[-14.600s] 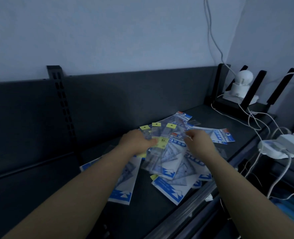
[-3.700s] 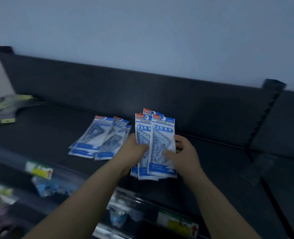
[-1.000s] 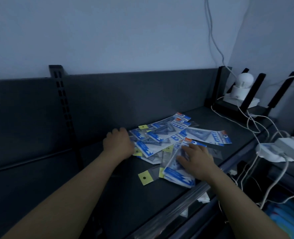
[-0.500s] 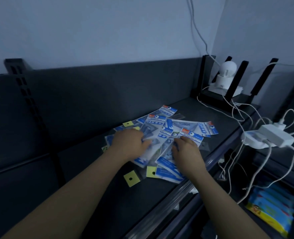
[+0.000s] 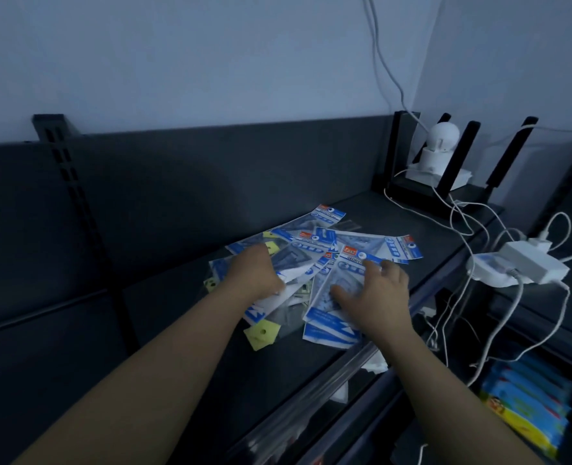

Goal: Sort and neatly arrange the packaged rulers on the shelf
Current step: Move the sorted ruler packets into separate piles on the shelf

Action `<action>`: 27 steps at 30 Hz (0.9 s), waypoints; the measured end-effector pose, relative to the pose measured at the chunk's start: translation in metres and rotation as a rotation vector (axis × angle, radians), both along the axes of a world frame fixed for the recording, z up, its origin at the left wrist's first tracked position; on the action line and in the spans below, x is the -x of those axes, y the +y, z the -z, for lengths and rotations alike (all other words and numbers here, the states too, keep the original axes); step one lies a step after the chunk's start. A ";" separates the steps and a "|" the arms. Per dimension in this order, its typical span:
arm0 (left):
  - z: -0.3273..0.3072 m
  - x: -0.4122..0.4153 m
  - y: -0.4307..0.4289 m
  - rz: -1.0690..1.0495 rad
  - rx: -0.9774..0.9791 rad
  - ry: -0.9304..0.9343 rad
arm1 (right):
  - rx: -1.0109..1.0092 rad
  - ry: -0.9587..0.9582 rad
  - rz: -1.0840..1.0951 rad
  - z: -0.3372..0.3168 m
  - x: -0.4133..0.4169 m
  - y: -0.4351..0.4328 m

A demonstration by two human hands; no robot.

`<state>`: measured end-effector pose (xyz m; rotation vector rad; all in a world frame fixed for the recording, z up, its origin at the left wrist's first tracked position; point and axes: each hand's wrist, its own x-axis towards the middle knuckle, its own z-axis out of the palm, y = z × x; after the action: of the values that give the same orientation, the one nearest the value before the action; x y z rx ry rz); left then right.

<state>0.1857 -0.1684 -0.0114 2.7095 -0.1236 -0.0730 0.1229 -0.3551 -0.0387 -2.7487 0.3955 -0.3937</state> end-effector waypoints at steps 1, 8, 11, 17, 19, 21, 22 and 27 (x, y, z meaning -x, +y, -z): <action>-0.002 0.001 0.002 -0.004 0.006 0.014 | 0.072 0.062 0.038 -0.002 0.003 0.000; -0.007 0.008 0.012 -0.037 0.189 0.204 | 0.062 0.266 -0.019 -0.017 0.013 0.003; -0.007 0.013 0.015 -0.074 0.279 0.232 | 0.021 0.294 -0.047 -0.021 0.014 0.000; 0.001 0.021 0.019 -0.115 0.399 0.172 | -0.016 0.292 -0.107 -0.019 0.018 -0.004; -0.001 0.023 0.017 -0.137 0.463 0.189 | -0.029 0.257 -0.133 -0.018 0.018 -0.003; -0.004 0.030 0.012 -0.121 0.570 0.230 | -0.092 0.227 -0.182 -0.018 0.018 0.001; -0.004 0.032 0.009 -0.104 0.598 0.246 | -0.128 0.216 -0.209 -0.018 0.017 0.002; -0.001 0.040 -0.005 -0.077 0.723 0.270 | -0.398 0.174 -0.233 -0.022 0.020 -0.002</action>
<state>0.1454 -0.1732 -0.0099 1.9584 0.0335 -0.3063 0.1029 -0.3568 -0.0167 -2.4063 0.1682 -0.0108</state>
